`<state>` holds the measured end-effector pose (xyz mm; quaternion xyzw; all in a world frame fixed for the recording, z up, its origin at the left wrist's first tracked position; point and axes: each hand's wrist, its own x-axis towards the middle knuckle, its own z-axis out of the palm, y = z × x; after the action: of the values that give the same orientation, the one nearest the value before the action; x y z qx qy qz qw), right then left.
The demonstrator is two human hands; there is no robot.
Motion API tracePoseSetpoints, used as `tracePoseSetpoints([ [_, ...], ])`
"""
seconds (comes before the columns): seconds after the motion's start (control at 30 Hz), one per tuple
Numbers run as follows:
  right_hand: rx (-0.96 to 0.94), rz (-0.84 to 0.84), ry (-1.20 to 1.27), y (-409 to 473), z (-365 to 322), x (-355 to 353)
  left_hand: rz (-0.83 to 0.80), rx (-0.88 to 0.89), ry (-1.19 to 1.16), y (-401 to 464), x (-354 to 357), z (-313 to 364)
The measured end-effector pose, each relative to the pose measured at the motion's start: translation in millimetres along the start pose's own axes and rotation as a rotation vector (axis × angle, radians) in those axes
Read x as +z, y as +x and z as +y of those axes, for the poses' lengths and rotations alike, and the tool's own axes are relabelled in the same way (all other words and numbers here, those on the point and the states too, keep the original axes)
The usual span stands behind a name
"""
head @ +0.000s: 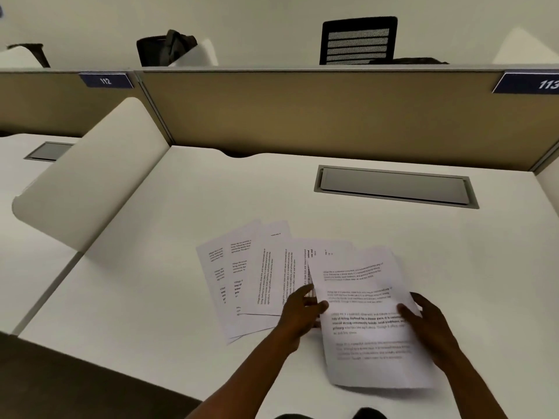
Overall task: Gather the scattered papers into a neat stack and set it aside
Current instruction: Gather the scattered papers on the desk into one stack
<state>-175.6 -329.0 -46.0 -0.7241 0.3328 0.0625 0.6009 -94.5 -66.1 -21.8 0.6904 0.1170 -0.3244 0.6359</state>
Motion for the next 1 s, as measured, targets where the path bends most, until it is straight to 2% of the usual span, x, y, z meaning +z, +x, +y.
tracePoseSetpoints([
  [0.1, 0.006, 0.038, -0.22, 5, 7, -5, 0.268, 0.128, 0.243, 3, -29, -11],
  [0.17, 0.002, 0.045, -0.213, 6, 9, -8, 0.509, 0.22, 0.448, 8, -53, -16],
  [0.23, 0.01, 0.046, -0.177, 5, 9, -10, 0.643, 0.18, 0.63, 14, -74, -20],
  [0.37, -0.01, -0.005, -0.122, 8, 5, -10, 0.611, 0.005, 0.94, 24, -97, -31],
  [0.47, -0.079, -0.064, -0.111, 7, -11, -7, 0.617, -0.034, 1.041, 32, -100, -35],
  [0.6, -0.181, -0.134, -0.18, 11, -40, -1, 0.622, -0.093, 1.048, 40, -104, -28],
  [0.77, -0.303, -0.164, -0.383, 26, -71, 14, 0.597, -0.156, 0.984, 46, -115, -16],
  [0.87, -0.336, -0.164, -0.443, 34, -81, 24, 0.558, -0.195, 1.049, 47, -119, -12],
  [1.0, -0.335, -0.198, -0.451, 36, -84, 31, 0.533, -0.144, 1.045, 41, -117, -7],
])
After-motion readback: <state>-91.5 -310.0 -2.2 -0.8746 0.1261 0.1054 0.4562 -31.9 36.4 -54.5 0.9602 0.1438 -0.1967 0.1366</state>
